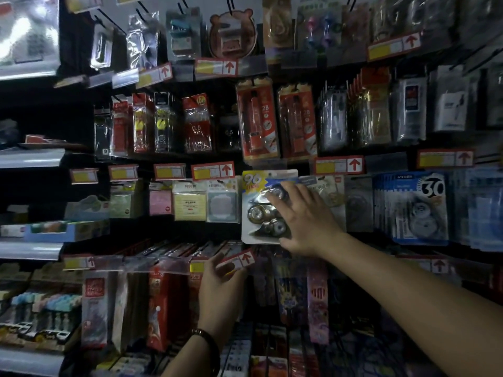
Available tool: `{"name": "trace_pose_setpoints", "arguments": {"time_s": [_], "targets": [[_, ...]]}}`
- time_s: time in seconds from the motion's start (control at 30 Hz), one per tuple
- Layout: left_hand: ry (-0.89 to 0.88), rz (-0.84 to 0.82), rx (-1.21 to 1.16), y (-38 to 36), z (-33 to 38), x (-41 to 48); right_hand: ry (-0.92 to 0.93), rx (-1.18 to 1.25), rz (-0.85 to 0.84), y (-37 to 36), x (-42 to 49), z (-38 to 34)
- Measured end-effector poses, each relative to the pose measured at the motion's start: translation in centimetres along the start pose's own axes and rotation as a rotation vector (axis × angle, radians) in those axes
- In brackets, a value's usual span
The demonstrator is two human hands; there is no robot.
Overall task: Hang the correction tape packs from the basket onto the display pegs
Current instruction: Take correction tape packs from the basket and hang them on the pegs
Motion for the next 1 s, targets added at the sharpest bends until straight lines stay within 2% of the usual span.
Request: {"name": "trace_pose_setpoints", "arguments": {"time_s": [0.27,0.47,0.63,0.8,1.0], "targets": [[-0.043,-0.128,0.127,-0.8,1.2,-0.5,0.001,-0.011,-0.095,0.1,0.9,0.1],[-0.157,-0.19,0.408,-0.4,1.2,-2.3,-0.039,-0.02,-0.12,0.0,0.3,-0.9],[-0.14,-0.288,0.598,1.6,-0.8,-4.6,-0.045,0.077,-0.094,0.1,-2.8,-2.2],[-0.108,-0.407,0.8,5.5,-6.8,-9.4,-0.009,0.357,-0.041,-1.7,-10.5,-6.5],[0.161,-0.583,0.994,12.3,-18.2,-19.5,-0.017,0.683,-0.361,-9.5,-26.2,-16.0]]}}
Point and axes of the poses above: each hand's wrist, its own x-axis towards the middle knuckle, its own y-axis out of the back of the hand, z = x × y, the point moved 4 cm from there along x, towards the middle knuckle, and after that the axes turned 7 degrees about -x, right-handed, at the moved point
